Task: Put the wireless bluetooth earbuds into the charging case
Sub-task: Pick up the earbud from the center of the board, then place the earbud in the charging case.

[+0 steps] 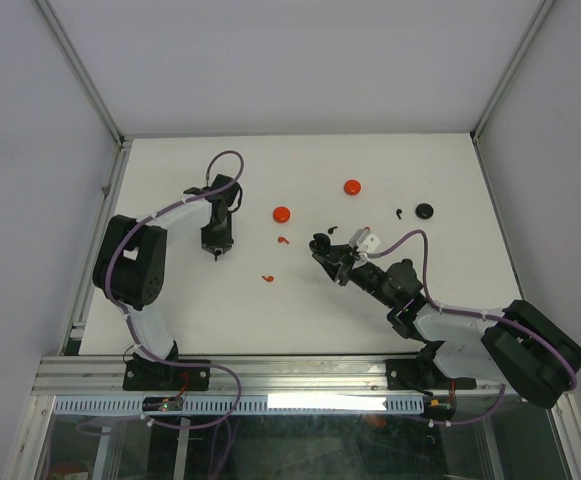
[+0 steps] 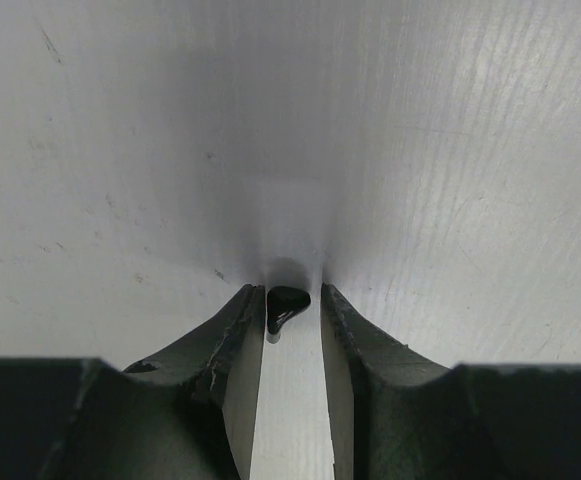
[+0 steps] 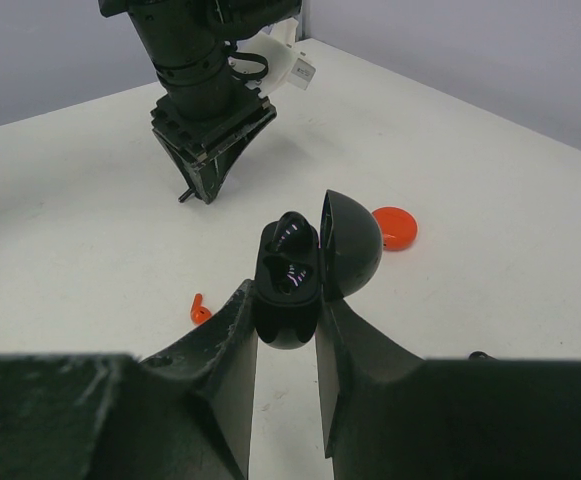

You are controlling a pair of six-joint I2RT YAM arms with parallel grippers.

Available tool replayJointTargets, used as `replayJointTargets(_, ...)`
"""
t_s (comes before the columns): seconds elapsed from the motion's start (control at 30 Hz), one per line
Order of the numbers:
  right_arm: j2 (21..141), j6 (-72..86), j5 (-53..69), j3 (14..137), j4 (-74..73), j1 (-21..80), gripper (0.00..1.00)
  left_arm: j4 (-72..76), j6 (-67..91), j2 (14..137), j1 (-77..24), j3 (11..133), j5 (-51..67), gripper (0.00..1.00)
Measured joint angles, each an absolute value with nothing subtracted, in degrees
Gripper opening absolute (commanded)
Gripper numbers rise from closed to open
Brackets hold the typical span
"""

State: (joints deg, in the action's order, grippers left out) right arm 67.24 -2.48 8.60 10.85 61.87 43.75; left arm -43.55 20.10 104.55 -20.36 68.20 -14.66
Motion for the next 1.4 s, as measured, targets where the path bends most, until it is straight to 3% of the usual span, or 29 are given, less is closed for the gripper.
replayJointTargets(0.43,67.0,-2.5,10.1,10.9,61.4,43.7,0.00,-41.5,20.1,102.2,-19.8,65.2,-13.9,0.17)
replayJointTargets(0.77,66.7,-2.7,10.9,13.0,58.2,44.2,0.00,-37.5,21.1,90.3,-20.8,61.0,-11.9,0.12)
replayJointTargets(1.17,67.6,-3.8,9.6,18.0,57.7,45.3,0.00,-26.3,23.7,68.1,-34.6,58.8,-16.1,0.13)
replayJointTargets(1.4,69.4,-4.0,9.4,19.5,57.6,45.3,0.00,-18.5,23.4,61.8,-42.3,55.3,-16.5,0.15)
